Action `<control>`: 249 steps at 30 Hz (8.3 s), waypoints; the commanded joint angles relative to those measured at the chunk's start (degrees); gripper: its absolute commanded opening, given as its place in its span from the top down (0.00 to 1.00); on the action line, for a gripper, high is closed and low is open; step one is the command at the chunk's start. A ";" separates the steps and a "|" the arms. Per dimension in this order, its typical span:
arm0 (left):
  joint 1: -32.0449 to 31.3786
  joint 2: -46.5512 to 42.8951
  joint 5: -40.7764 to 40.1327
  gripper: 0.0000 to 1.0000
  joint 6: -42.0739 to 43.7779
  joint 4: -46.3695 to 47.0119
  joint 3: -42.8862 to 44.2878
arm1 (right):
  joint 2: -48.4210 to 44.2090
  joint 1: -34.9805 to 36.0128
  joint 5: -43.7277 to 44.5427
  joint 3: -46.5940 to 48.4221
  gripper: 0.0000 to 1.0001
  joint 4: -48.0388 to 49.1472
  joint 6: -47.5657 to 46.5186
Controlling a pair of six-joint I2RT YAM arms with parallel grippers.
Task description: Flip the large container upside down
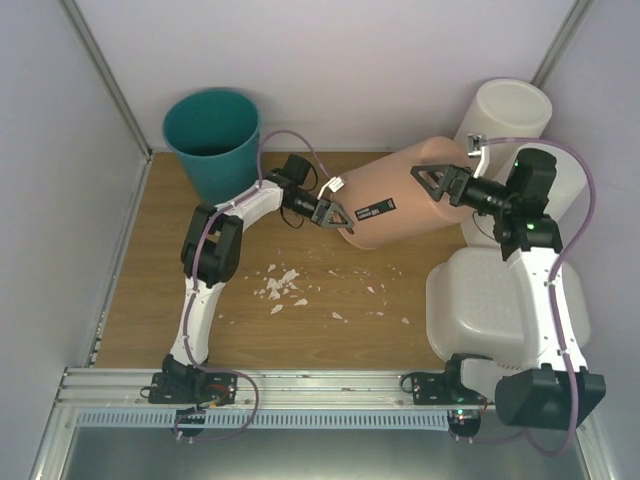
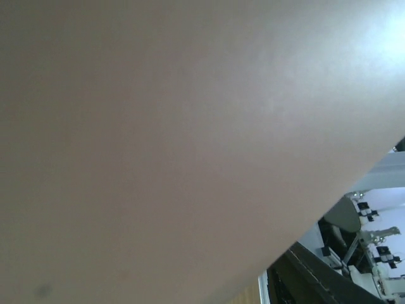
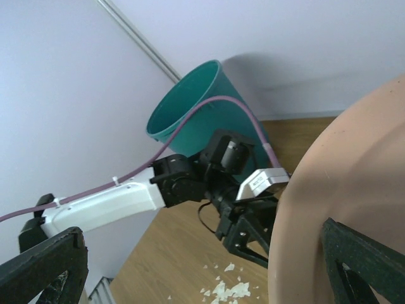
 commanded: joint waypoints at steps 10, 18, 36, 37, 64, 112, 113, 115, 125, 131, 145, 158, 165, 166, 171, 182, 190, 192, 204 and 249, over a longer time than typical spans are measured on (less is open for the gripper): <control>-2.19 6.71 8.02 0.13 -11.92 19.11 1.17 | 0.65 4.96 1.44 -3.35 0.00 -2.09 2.37; -1.57 11.75 0.83 0.01 -11.17 13.58 4.75 | 3.05 5.28 2.89 -3.16 0.00 -0.08 2.63; 3.15 9.30 -27.90 0.01 -7.42 7.04 7.22 | 6.74 12.53 6.47 6.31 0.00 -3.98 -4.14; 3.18 8.90 -29.76 0.01 -6.57 7.04 7.33 | 6.55 14.29 6.18 6.44 0.00 -3.48 -4.37; 16.26 -29.81 -53.14 0.01 13.99 -0.18 14.14 | 32.32 32.24 22.55 6.07 0.00 -4.35 -13.07; 18.84 -15.79 -63.47 1.00 37.09 -34.54 22.84 | 30.21 17.05 23.22 24.70 0.00 -25.53 -24.19; 18.56 -16.55 -62.56 1.00 36.89 -34.44 23.16 | 29.20 17.12 23.04 24.44 0.00 -25.45 -23.83; 18.06 -18.19 -59.55 1.00 36.53 -34.02 23.21 | 27.64 17.25 22.67 23.78 0.00 -25.11 -22.93; 16.27 -17.06 -66.76 0.29 36.73 -31.90 17.28 | 24.93 18.09 22.47 20.52 0.00 -24.56 -21.81; 16.23 -18.85 -71.72 0.22 36.85 -25.81 15.81 | 23.78 18.09 22.79 18.55 0.00 -24.27 -21.75; 14.92 -25.84 -74.96 0.24 39.61 -21.76 12.95 | 23.63 18.17 23.13 17.71 0.00 -23.25 -20.15; 14.92 -18.58 -71.73 0.76 39.84 -31.30 11.03 | 21.63 18.29 24.71 18.02 0.00 -24.30 -20.24; 14.52 -20.12 -72.08 0.69 38.48 -29.57 15.26 | 21.93 18.37 24.78 18.00 0.00 -24.17 -20.05; 14.44 -20.62 -72.09 0.63 38.66 -29.47 15.07 | 22.03 18.35 24.74 18.06 0.00 -24.14 -20.03; 14.42 -22.02 -74.10 0.83 39.51 -29.29 12.92 | 22.40 18.35 24.48 18.58 0.00 -24.03 -19.87; 13.51 -21.88 -69.78 1.00 38.11 -30.30 18.13 | 22.06 18.33 25.00 19.30 0.00 -24.36 -19.69; 13.73 -26.39 -24.37 1.00 22.63 -22.08 15.98 | 20.30 18.22 36.83 26.70 0.00 -30.68 -18.80; 13.92 -27.44 -15.75 1.00 16.04 -17.07 14.30 | 19.18 17.99 39.46 27.82 0.00 -32.20 -18.09; 17.77 -28.81 4.67 1.00 -100.26 116.93 -26.47 | 7.63 15.22 49.78 34.61 0.00 -34.53 -12.74; 5.77 2.46 -17.62 0.70 -136.28 144.76 -33.61 | 5.61 15.08 47.93 25.85 0.00 -37.80 -11.16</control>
